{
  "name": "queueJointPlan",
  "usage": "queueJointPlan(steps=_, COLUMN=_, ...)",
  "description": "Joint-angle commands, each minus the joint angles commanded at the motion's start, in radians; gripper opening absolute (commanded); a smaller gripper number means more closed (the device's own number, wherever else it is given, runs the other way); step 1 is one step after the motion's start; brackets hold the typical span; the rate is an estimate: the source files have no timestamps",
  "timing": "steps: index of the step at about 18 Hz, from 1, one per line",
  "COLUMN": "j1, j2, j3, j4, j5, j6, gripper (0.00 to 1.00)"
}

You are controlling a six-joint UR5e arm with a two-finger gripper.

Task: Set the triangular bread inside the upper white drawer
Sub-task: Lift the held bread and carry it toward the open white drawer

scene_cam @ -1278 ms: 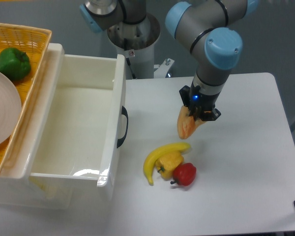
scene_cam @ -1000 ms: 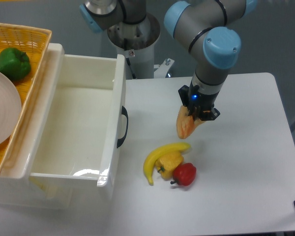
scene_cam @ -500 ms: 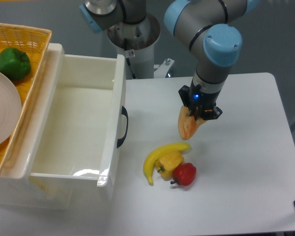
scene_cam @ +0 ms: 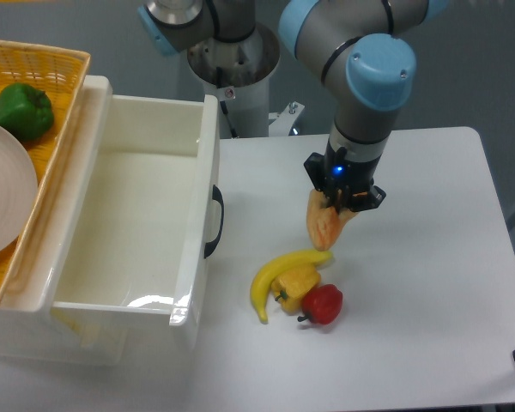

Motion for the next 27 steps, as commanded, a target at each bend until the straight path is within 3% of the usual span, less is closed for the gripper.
queueJointPlan(steps=6, j1=0.011, j2=0.044, j3=0.002, j4=-0.012, j5=-0.12, j6=-0.1, gripper=0.03)
queueJointPlan(steps=9, j1=0.012, j2=0.074, j3=0.0, j4=-0.072, j5=-0.137, j6=-0.126, gripper=0.03)
queueJointPlan(steps=22, j1=0.057, j2=0.178, j3=-0.003, j4=-0.114, j5=-0.37, j6=-0.258, gripper=0.04)
queueJointPlan(steps=27, j1=0.054, j2=0.202, j3=-0.005, j4=-0.11, j5=-0.451, j6=-0.403, gripper=0.04)
